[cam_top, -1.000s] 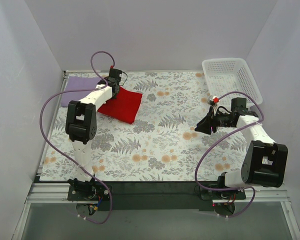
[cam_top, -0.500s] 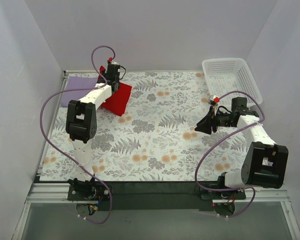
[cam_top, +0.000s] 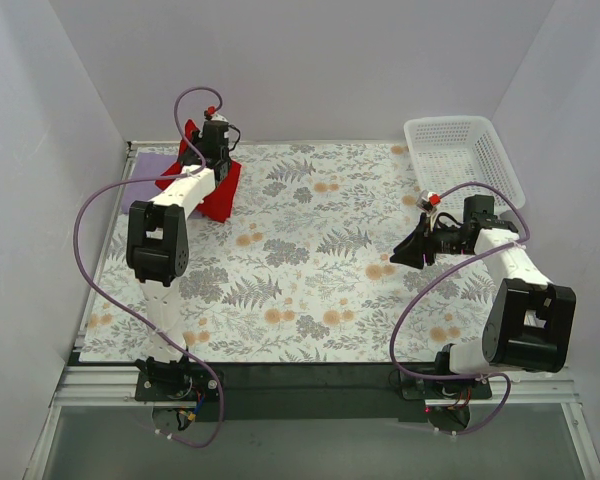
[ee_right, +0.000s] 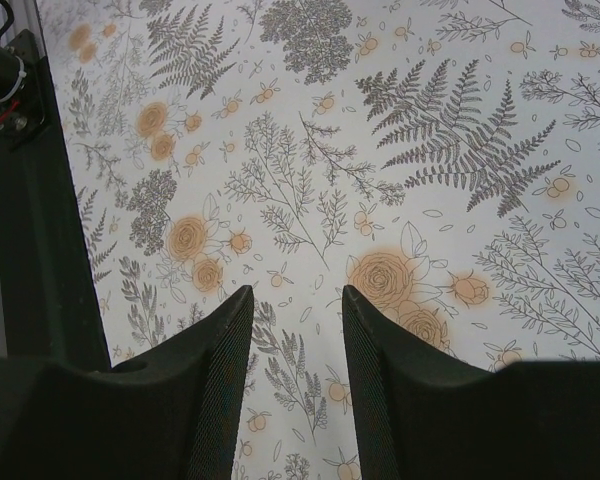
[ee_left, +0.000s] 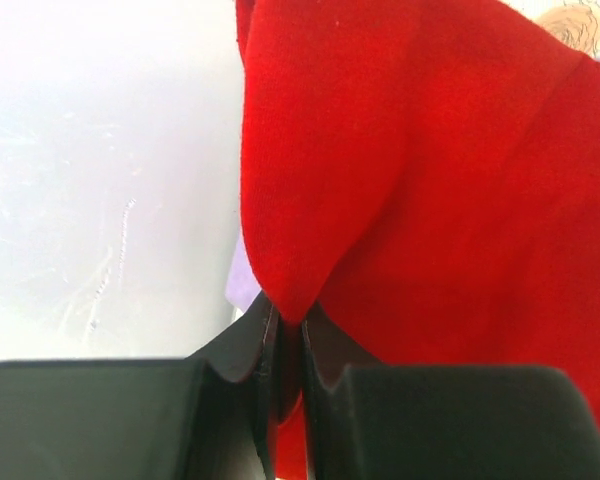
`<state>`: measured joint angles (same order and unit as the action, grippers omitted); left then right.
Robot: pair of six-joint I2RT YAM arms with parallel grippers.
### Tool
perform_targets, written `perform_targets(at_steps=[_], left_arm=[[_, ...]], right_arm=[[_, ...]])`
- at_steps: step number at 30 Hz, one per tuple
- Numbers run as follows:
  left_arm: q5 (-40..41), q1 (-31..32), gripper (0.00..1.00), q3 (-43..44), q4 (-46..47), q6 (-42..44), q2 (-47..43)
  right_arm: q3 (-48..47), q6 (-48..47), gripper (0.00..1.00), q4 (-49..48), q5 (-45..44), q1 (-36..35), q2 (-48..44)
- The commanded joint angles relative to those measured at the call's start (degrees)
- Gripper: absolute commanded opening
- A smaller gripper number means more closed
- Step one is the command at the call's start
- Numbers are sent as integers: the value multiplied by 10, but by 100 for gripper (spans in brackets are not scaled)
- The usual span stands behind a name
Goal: Fold and stack the t-shirts
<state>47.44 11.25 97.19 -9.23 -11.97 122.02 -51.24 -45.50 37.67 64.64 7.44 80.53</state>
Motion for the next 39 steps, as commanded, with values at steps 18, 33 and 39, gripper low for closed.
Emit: perform_targets(at_steps=[18,33,39], left_arm=[[24,4,0,-2,52,41,-92],[19,-21,0,-4,68,32,-50],[10,-44,0,-15,68,11,-25]], right_arm=[[-29,-21,47,26,23,8,14],[-29,-24,47,29,26,12,16],[-29,-27,47,32,28,13,18]])
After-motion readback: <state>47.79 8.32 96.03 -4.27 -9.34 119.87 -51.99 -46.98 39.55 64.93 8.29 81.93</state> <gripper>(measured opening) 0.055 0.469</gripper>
